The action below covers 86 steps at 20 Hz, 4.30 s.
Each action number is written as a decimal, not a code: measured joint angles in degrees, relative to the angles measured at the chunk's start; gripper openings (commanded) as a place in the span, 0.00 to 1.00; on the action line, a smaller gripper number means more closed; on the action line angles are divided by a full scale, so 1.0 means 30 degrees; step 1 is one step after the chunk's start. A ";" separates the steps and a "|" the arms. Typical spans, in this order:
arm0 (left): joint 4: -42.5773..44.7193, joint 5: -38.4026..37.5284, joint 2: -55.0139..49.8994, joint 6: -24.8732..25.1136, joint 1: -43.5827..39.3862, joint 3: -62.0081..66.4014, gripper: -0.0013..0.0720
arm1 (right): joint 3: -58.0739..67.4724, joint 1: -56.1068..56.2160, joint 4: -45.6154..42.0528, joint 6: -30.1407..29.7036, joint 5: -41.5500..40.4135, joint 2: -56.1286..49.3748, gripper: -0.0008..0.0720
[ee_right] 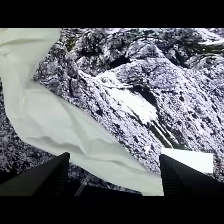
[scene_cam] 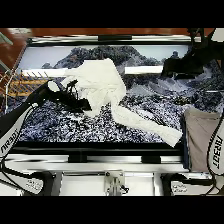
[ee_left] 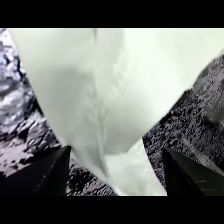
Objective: Fold the shirts.
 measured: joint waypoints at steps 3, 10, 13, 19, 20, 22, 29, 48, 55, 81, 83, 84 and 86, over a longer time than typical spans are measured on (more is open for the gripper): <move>-0.0481 0.0561 -0.0925 0.0007 0.0000 0.0605 0.08 | 0.0000 0.0022 0.0066 0.0000 0.0007 -0.0073 0.95; -0.2149 -0.0597 -0.0495 0.1421 -0.0058 0.4707 0.07 | 0.0000 0.0022 0.0044 -0.0160 0.0255 -0.0073 0.95; -0.2382 -0.1617 0.0976 0.1836 -0.0335 0.8211 0.07 | 0.0007 0.0022 0.0022 -0.0488 0.0197 0.0357 0.95; -0.3191 -0.1537 0.5056 0.1239 -0.1836 1.5344 0.07 | 0.0015 0.0022 0.0036 -0.1115 -0.1260 0.3475 0.95; -0.3461 -0.0940 0.5989 0.1137 -0.2120 1.5759 0.07 | 0.0015 0.0022 0.0036 -0.1151 -0.1712 0.4262 0.95; -0.3876 0.0357 0.7657 0.1020 -0.2623 1.6240 0.07 | 0.0022 0.0022 0.0036 -0.1282 -0.2557 0.5829 0.95; -0.3971 0.2674 1.0877 0.0619 -0.3198 1.5584 0.07 | 0.0029 0.0022 0.0044 -0.0576 -0.4284 1.0003 0.95; -0.4408 -0.1129 0.8240 0.1253 0.0889 1.0214 0.08 | -0.9500 -0.1071 0.0568 -0.1151 0.1821 0.4379 0.95; -0.4146 -0.2368 0.8371 0.1515 0.1406 1.0244 0.08 | -1.8433 -0.1698 0.3031 -0.0510 -0.3526 0.3905 0.95; -0.6630 0.5304 0.9828 0.1566 0.2011 1.6247 0.08 | -0.2514 -0.3147 0.6237 -0.2455 -1.2473 0.7504 0.09; -0.6739 0.6237 1.1038 0.1566 0.2718 1.6145 0.08 | -0.0408 -0.3293 0.5100 -0.2484 -1.4404 0.8794 0.09; -0.6761 0.6309 1.1715 0.1566 0.3111 1.5795 0.08 | 0.0277 -0.3344 0.4371 -0.2419 -1.5103 0.9406 0.09; -0.6659 0.5712 1.2888 0.1559 0.3825 1.4885 0.08 | 0.1064 -0.3417 0.2761 -0.1887 -1.5708 1.0273 0.09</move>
